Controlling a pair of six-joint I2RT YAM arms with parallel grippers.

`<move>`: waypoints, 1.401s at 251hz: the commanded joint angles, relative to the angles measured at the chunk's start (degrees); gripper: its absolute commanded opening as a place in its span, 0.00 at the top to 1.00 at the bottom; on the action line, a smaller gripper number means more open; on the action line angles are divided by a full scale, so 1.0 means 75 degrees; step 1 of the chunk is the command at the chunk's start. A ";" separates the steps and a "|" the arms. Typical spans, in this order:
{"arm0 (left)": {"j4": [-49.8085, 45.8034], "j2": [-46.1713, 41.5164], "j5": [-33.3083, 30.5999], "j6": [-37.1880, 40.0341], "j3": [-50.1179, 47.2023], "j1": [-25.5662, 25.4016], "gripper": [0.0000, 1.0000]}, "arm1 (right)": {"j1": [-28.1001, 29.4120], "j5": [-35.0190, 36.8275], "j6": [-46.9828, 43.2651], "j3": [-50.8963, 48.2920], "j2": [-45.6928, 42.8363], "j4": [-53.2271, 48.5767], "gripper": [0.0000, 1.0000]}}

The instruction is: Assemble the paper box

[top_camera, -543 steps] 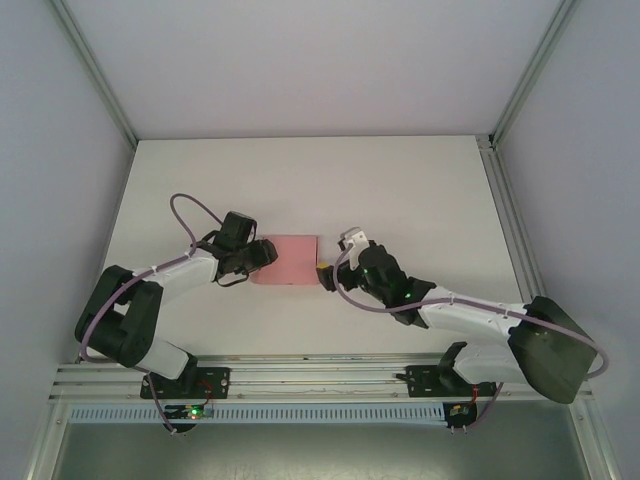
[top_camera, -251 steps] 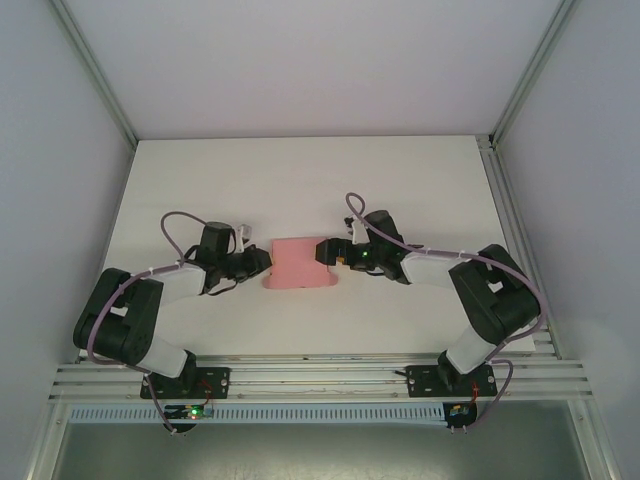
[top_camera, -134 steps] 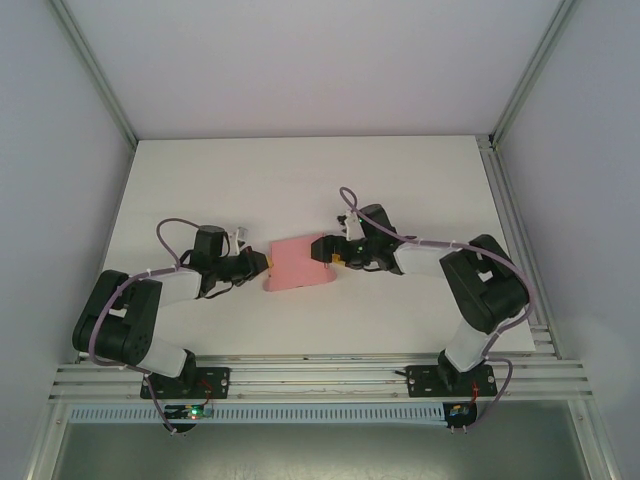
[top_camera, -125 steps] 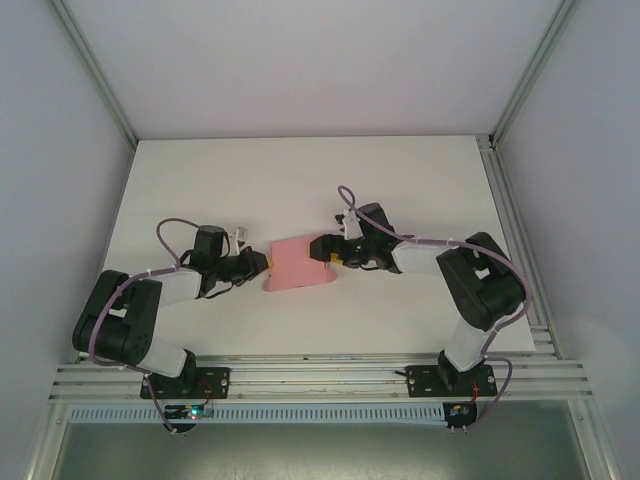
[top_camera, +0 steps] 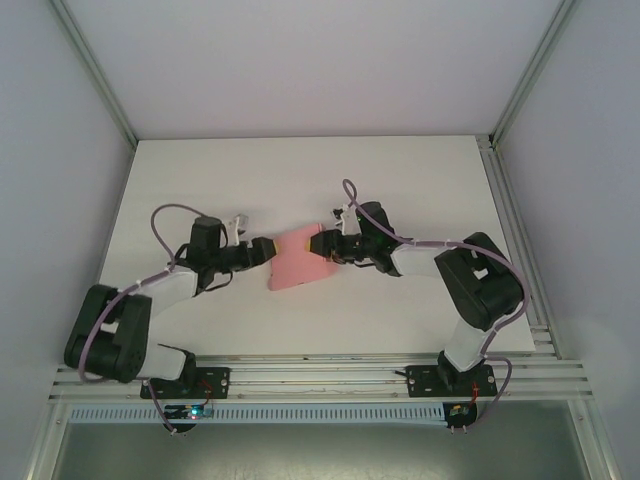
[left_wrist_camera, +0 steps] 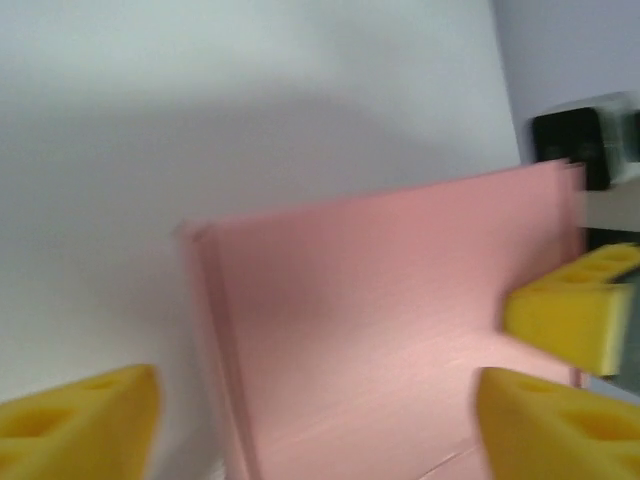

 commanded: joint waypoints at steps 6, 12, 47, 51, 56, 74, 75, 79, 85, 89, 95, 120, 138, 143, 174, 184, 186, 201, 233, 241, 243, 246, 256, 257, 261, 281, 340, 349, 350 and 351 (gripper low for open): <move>-0.2099 -0.1124 -0.2960 0.3474 0.1344 -0.1633 0.00 | -0.0283 -0.0310 0.0764 0.0178 -0.0390 -0.0707 0.52; -0.2325 -0.1234 -0.3322 0.3982 0.1439 -0.1941 0.00 | -0.0297 -0.0328 0.0815 0.0170 -0.0478 -0.0719 0.50; -0.3121 -0.1721 -0.3117 0.5560 0.1568 -0.2775 0.00 | -0.0606 -0.0332 0.1348 0.0830 -0.0829 -0.3042 0.52; -0.3214 -0.1764 -0.3122 0.5639 0.1586 -0.2842 0.00 | -0.0643 -0.0460 0.1440 0.0896 -0.0830 -0.3190 0.53; -0.3305 -0.1822 -0.3117 0.5736 0.1606 -0.2917 0.00 | -0.0683 -0.0591 0.1602 0.0929 -0.0812 -0.3240 0.54; -0.3459 -0.1955 -0.3401 0.5970 0.1679 -0.3215 0.00 | -0.0727 -0.0910 0.2280 0.0950 -0.0896 -0.3249 0.57; -0.3459 -0.1964 -0.3417 0.5986 0.1681 -0.3233 0.00 | -0.0732 -0.0924 0.2300 0.0953 -0.0904 -0.3258 0.57; -0.3460 -0.1971 -0.3466 0.6048 0.1683 -0.3305 0.00 | -0.0728 -0.0983 0.2366 0.0992 -0.0923 -0.3317 0.57; -0.3460 -0.1981 -0.3536 0.6161 0.1684 -0.3404 0.00 | -0.0773 -0.1050 0.2395 0.1073 -0.0950 -0.3452 0.57; -0.3470 -0.1976 -0.3595 0.6218 0.1694 -0.3481 0.00 | -0.0735 -0.1079 0.2401 0.1130 -0.0970 -0.3551 0.57; -0.3519 -0.1951 -0.3684 0.6301 0.1716 -0.3601 0.00 | -0.0747 -0.1075 0.2400 0.1202 -0.1022 -0.3707 0.57; -0.3619 -0.1673 -0.4631 0.6569 0.1812 -0.4181 0.00 | -0.0832 -0.1059 0.3073 0.1170 -0.1176 -0.3853 0.56; -0.3630 -0.1327 -0.5497 0.6904 0.1859 -0.4622 0.00 | -0.0873 -0.1124 0.3863 0.0833 -0.1239 -0.3079 0.57; -0.3633 -0.1221 -0.5694 0.6991 0.1879 -0.4711 0.00 | -0.0884 -0.1118 0.4063 0.0747 -0.1253 -0.2850 0.57; -0.3416 -0.0674 -0.6862 0.7414 0.1942 -0.5103 0.00 | -0.0916 -0.1189 0.4452 0.0692 -0.1239 -0.2594 0.61; -0.3216 -0.0559 -0.7242 0.7553 0.1924 -0.5154 0.00 | -0.0914 -0.1232 0.4486 0.0698 -0.1230 -0.2624 0.61; -0.3173 -0.0541 -0.7303 0.7580 0.1919 -0.5165 0.00 | -0.0910 -0.1242 0.4487 0.0698 -0.1238 -0.2632 0.60; -0.2805 -0.0505 -0.7514 0.7603 0.1841 -0.5164 0.00 | -0.0910 -0.1321 0.4487 0.0682 -0.1251 -0.2711 0.60; -0.1797 -0.0599 -0.7645 0.7775 0.1396 -0.5172 0.00 | -0.0901 -0.1524 0.4635 0.0513 -0.1301 -0.2777 0.59; -0.1724 -0.0590 -0.7652 0.7841 0.1361 -0.5170 0.00 | -0.0901 -0.1557 0.4673 0.0478 -0.1340 -0.2786 0.59; -0.1707 -0.0584 -0.7666 0.7857 0.1351 -0.5169 0.00 | -0.0909 -0.1561 0.4674 0.0470 -0.1357 -0.2778 0.59; -0.1678 -0.0579 -0.7698 0.7879 0.1336 -0.5172 0.00 | -0.0905 -0.1563 0.4685 0.0500 -0.1371 -0.2776 0.59; -0.1656 -0.0535 -0.7741 0.7956 0.1345 -0.5166 0.00 | -0.0903 -0.1565 0.4695 0.0465 -0.1445 -0.2791 0.59; -0.1673 -0.0527 -0.7737 0.7958 0.1350 -0.5164 0.00 | -0.0908 -0.1555 0.4697 0.0470 -0.1460 -0.2795 0.59; -0.1760 -0.0504 -0.7697 0.7948 0.1382 -0.5172 0.00 | -0.0908 -0.1546 0.4724 0.0462 -0.1493 -0.2798 0.59; -0.2105 -0.0365 -0.7495 0.7943 0.1518 -0.5170 0.00 | -0.0903 -0.1496 0.4733 0.0482 -0.1657 -0.2816 0.59; -0.1826 -0.0052 -0.7578 0.8007 0.1471 -0.5173 0.04 | -0.0860 -0.1583 0.4640 0.0476 -0.1920 -0.2916 0.59; -0.1819 -0.0035 -0.7547 0.8029 0.1510 -0.5172 0.09 | -0.0855 -0.1601 0.4567 0.0467 -0.1953 -0.2958 0.59; -0.1831 -0.0031 -0.7546 0.8036 0.1509 -0.5166 0.09 | -0.0854 -0.1597 0.4562 0.0465 -0.1954 -0.2972 0.59; -0.1837 -0.0029 -0.7540 0.8039 0.1514 -0.5170 0.10 | -0.0854 -0.1601 0.4554 0.0471 -0.1961 -0.2991 0.59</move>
